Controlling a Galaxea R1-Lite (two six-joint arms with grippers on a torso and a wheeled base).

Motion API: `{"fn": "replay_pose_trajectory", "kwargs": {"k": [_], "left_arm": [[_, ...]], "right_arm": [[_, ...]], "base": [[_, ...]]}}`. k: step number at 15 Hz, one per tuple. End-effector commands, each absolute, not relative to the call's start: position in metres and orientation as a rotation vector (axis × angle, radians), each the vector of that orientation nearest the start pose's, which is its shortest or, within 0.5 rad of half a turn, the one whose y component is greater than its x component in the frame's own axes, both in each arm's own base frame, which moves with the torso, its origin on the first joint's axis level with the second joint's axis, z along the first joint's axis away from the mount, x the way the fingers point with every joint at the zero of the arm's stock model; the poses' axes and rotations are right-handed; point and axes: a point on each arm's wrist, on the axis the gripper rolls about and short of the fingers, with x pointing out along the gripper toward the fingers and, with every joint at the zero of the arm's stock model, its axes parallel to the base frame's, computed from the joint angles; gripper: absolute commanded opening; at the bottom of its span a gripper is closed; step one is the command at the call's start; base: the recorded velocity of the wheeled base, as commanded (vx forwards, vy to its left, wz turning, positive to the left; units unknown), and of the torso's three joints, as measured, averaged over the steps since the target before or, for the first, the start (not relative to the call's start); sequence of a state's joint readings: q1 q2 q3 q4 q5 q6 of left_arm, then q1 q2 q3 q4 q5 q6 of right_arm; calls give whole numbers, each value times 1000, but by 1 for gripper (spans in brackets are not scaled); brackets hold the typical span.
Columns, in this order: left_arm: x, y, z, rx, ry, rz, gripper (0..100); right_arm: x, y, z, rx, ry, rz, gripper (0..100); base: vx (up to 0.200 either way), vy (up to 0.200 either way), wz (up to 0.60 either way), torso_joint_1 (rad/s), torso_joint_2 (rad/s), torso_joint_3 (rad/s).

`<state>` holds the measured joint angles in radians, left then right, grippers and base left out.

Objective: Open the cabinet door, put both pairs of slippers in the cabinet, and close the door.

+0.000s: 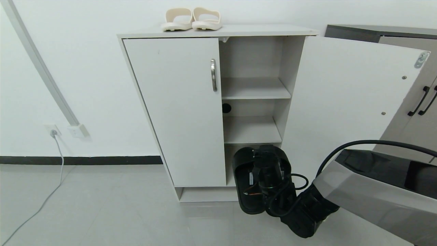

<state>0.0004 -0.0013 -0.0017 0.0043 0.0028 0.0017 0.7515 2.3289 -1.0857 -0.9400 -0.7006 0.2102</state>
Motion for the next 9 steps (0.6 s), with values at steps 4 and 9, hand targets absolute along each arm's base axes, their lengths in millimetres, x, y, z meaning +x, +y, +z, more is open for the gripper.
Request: {"fn": "replay_pose_trajectory", "kwargs": {"k": [4, 9], "left_arm": [[-23, 0, 75, 0, 3, 6, 0], [-23, 0, 75, 0, 3, 6, 0]], "right_arm": [[325, 284, 49, 17, 220, 32, 0], [325, 285, 55, 29, 204, 35, 0]], "base": [[0, 0, 0, 5, 2, -182], [0, 0, 0, 4, 2, -200]]}}
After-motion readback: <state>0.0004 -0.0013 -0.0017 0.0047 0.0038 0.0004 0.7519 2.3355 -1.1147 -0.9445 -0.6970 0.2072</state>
